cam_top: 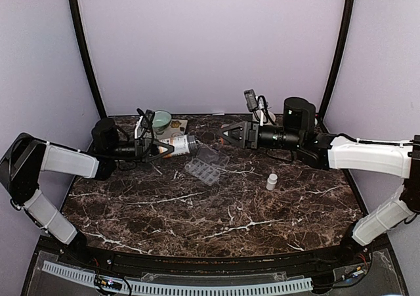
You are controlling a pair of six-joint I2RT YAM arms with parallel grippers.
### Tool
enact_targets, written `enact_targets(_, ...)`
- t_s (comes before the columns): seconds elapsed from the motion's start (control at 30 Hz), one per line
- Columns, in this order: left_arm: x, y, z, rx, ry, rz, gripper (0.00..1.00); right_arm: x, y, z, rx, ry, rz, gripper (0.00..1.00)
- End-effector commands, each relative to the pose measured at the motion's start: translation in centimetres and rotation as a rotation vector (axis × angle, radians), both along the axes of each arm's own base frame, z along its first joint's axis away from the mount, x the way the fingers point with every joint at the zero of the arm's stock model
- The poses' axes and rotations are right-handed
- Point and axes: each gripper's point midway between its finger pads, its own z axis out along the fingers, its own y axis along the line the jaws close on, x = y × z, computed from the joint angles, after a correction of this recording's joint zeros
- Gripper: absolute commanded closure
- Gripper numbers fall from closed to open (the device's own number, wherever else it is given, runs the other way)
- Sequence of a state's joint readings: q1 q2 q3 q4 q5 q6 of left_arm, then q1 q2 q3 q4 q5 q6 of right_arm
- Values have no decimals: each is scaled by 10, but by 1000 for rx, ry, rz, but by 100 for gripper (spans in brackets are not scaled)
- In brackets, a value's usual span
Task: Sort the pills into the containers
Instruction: Pour the pill into the compartment of the pill container.
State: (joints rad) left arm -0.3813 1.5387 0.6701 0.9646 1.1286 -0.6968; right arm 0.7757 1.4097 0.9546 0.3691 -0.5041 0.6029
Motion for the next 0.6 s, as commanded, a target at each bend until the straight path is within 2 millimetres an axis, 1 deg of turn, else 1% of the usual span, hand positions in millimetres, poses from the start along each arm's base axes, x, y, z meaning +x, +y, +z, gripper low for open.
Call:
enact_targets(0.0, 10, 8, 5, -36, -84, 116, 100, 2, -7, 19, 48, -65, -28, 52)
enact_targets(0.23, 22, 17, -23, -19, -67, 237, 100, 2, -10, 13, 38, -64, -41, 52)
enact_targets(0.57, 31, 18, -52, -41, -13, 281, 100, 1, -13, 9, 26, -66, -58, 53)
